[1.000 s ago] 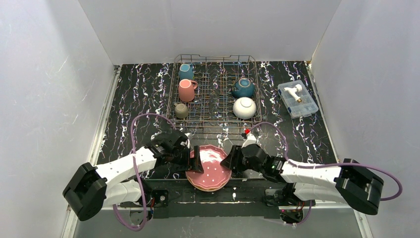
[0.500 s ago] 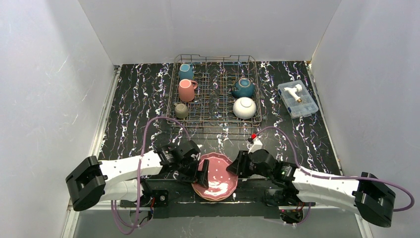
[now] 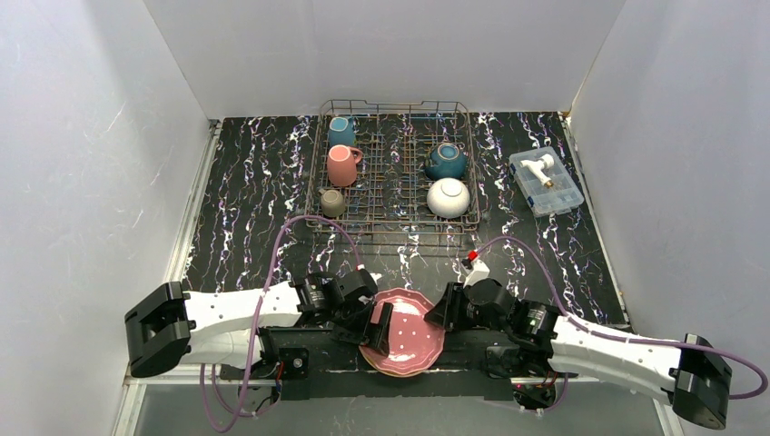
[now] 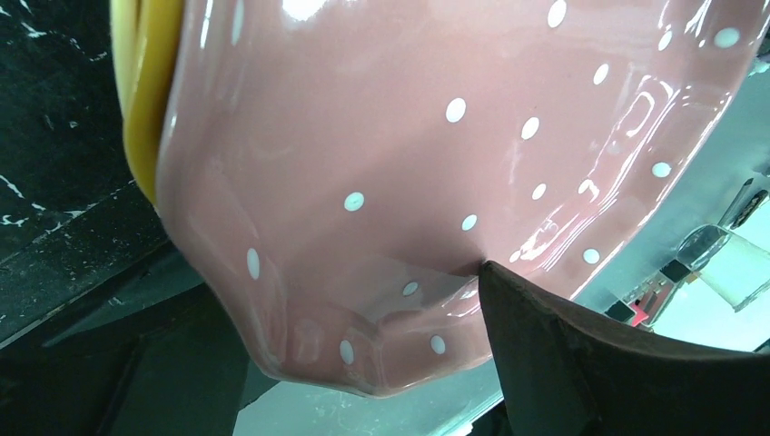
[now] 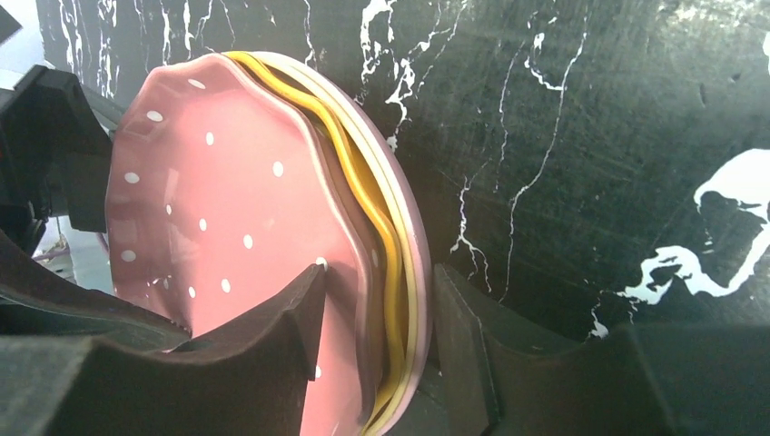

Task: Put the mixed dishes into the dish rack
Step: Move the plate to the corner of the board.

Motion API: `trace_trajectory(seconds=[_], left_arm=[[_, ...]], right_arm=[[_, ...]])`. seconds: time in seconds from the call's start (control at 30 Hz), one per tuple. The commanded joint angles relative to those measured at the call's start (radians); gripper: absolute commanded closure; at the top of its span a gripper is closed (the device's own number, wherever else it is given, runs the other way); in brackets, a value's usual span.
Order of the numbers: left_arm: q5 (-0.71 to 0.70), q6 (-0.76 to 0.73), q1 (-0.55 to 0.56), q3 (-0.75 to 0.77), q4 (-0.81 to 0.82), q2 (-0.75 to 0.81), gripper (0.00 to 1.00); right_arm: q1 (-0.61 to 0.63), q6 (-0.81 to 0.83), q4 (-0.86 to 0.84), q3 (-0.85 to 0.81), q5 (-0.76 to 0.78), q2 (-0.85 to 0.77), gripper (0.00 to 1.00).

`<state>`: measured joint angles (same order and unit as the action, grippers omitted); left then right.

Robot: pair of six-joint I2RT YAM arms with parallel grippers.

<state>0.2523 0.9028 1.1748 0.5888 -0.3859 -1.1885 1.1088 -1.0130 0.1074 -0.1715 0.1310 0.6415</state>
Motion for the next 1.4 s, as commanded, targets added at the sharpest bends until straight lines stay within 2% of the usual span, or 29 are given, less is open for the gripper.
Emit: trace_trajectory(seconds=[0.0, 0.17, 0.3, 0.67, 0.97, 1.1, 1.37], left_arm=[[-0.063, -0.001, 0.008, 0.052, 0.024, 0.035, 0.15], [-0.122, -0.013, 0.009, 0.058, -0.05, 0.075, 0.07], [-0.183, -0.026, 0.009, 0.078, -0.129, 0.135, 0.02], [-0.304, -0.062, 0.008, 0.147, -0.244, 0.214, 0.02], [-0.451, -0.152, 0.006, 0.277, -0.388, 0.284, 0.02], [-0.467, -0.205, 0.005, 0.321, -0.409, 0.309, 0.02], [-0.46, -0.289, -0.004, 0.356, -0.411, 0.396, 0.02]], right_arm=[[0.014, 0.003, 0.068, -0.045, 0.002, -0.031, 0.5], [0.014, 0.049, 0.172, -0.124, 0.054, -0.023, 0.35], [0.014, 0.09, 0.262, -0.197, 0.11, -0.026, 0.3], [0.014, 0.199, 0.4, -0.395, 0.278, 0.025, 0.26], [0.013, 0.359, 0.561, -0.677, 0.501, 0.153, 0.26], [0.01, 0.421, 0.583, -0.758, 0.59, 0.217, 0.23], [-0.046, 0.561, 0.609, -0.901, 0.642, 0.359, 0.24]])
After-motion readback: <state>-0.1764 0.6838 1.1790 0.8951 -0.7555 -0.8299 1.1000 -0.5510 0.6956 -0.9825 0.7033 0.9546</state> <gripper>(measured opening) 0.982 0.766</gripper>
